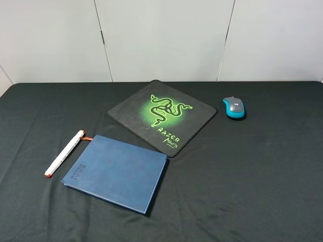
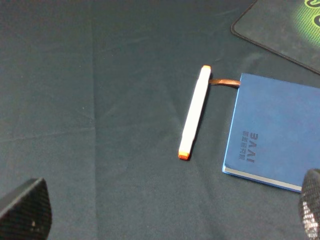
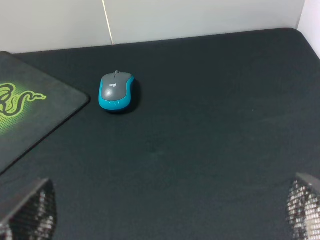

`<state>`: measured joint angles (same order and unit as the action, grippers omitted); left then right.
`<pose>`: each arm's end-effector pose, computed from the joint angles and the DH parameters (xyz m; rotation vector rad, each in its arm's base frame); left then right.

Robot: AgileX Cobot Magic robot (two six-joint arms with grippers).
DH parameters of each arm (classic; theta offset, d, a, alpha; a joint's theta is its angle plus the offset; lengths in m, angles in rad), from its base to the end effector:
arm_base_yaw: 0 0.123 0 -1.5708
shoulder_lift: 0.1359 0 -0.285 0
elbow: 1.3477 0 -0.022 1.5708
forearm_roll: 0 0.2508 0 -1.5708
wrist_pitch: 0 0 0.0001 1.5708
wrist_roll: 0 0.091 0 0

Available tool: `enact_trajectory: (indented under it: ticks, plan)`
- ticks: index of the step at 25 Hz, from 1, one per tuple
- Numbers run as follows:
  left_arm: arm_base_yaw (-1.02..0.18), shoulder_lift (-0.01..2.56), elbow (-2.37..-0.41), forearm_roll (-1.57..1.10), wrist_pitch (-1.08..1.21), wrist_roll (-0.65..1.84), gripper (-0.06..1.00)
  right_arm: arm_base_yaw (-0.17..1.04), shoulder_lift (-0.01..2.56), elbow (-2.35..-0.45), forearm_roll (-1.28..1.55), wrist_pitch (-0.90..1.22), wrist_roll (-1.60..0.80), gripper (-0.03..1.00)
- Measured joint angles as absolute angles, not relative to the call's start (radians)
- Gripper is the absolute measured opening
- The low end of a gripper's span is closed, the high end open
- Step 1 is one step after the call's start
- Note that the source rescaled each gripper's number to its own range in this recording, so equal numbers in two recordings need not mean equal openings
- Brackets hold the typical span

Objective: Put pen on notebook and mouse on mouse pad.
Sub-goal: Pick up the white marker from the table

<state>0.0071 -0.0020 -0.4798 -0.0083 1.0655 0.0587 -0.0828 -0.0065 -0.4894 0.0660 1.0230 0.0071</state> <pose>-0.0030 -0.0007 0.2713 0.0537 2.0667 0.0305 -0.0027 0.0054 0.2775 0.0889 2.0071 0.0302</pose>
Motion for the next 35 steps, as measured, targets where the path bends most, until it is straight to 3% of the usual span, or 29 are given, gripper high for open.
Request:
enact_trajectory:
  ticks: [27, 35]
  plan:
    - [0.007, -0.002, -0.483, -0.008, 1.065, 0.059, 1.0, -0.083, -0.006, -0.489, 0.066, 1.023, 0.007, 1.0]
    - [0.007, 0.141, -0.619, -0.008, 1.067, 0.059, 1.0, -0.083, -0.006, -0.489, 0.066, 1.023, 0.007, 1.0]
